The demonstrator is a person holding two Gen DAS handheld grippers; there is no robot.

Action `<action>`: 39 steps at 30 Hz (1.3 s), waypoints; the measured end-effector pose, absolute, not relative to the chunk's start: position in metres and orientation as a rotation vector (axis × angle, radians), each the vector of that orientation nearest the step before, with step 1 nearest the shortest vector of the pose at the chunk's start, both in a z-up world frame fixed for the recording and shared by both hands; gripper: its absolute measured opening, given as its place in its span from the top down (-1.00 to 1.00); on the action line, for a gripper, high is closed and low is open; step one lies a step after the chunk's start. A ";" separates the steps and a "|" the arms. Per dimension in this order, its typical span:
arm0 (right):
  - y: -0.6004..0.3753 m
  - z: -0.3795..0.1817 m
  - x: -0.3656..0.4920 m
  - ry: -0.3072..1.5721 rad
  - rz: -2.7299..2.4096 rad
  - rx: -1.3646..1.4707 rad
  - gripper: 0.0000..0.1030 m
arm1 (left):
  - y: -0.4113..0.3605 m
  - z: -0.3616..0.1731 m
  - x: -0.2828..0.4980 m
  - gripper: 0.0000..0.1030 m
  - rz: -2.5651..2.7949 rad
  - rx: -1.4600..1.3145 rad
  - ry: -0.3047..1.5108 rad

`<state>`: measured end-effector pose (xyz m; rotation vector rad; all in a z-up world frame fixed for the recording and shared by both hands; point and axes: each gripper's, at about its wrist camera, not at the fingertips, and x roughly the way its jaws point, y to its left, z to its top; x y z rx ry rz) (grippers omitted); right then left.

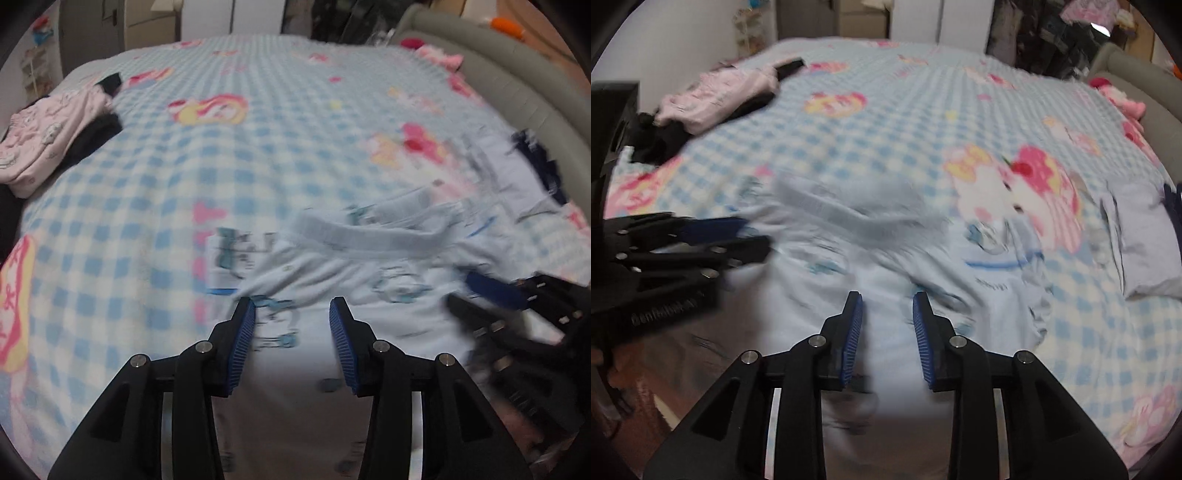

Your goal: Fold clothes

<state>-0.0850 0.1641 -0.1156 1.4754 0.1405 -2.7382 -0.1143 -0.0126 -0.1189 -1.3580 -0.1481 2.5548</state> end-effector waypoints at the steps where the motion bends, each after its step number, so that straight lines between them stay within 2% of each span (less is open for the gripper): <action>1: 0.174 -0.116 -0.085 0.102 -2.739 1.477 0.46 | -0.017 -0.121 -0.116 0.17 2.557 -1.377 -0.155; 4: 0.207 -0.109 -0.081 -0.111 -2.747 1.444 0.56 | -0.030 -0.120 -0.119 0.15 2.609 -1.401 -0.165; 7: 0.242 -0.096 -0.075 -0.371 -2.742 1.386 0.46 | -0.043 -0.113 -0.122 0.15 2.619 -1.355 -0.261; 8: 0.244 -0.093 -0.078 -0.384 -2.738 1.379 0.45 | -0.046 -0.112 -0.124 0.15 2.597 -1.343 -0.315; 9: 0.245 -0.091 -0.081 -0.392 -2.734 1.372 0.45 | -0.049 -0.111 -0.126 0.15 2.576 -1.333 -0.360; 10: 0.246 -0.088 -0.084 -0.400 -2.730 1.365 0.45 | -0.043 -0.113 -0.128 0.15 2.575 -1.342 -0.323; 16: 0.205 -0.105 -0.107 -0.024 -2.695 1.459 0.33 | -0.017 -0.125 -0.139 0.13 2.632 -1.399 -0.098; 17: 0.210 -0.108 -0.108 -0.040 -2.716 1.473 0.35 | -0.023 -0.127 -0.140 0.08 2.666 -1.420 -0.109; 19: 0.223 -0.114 -0.110 -0.082 -2.757 1.501 0.24 | -0.045 -0.127 -0.140 0.07 2.679 -1.443 -0.234; 21: 0.236 -0.108 -0.105 -0.223 -2.766 1.478 0.24 | -0.065 -0.122 -0.136 0.10 2.715 -1.435 -0.337; 24: 0.232 -0.091 -0.088 -0.177 -2.800 1.363 0.20 | -0.082 -0.110 -0.119 0.10 2.728 -1.349 -0.450; 29: 0.229 -0.082 -0.064 -0.201 -2.777 1.378 0.20 | -0.065 -0.099 -0.089 0.14 2.691 -1.287 -0.419; 35: 0.249 -0.090 -0.027 -0.392 -2.758 1.443 0.20 | -0.017 -0.106 -0.064 0.14 2.619 -1.269 -0.302; 39: 0.245 -0.098 -0.007 -0.371 -2.731 1.465 0.20 | 0.011 -0.104 -0.057 0.13 2.604 -1.227 -0.207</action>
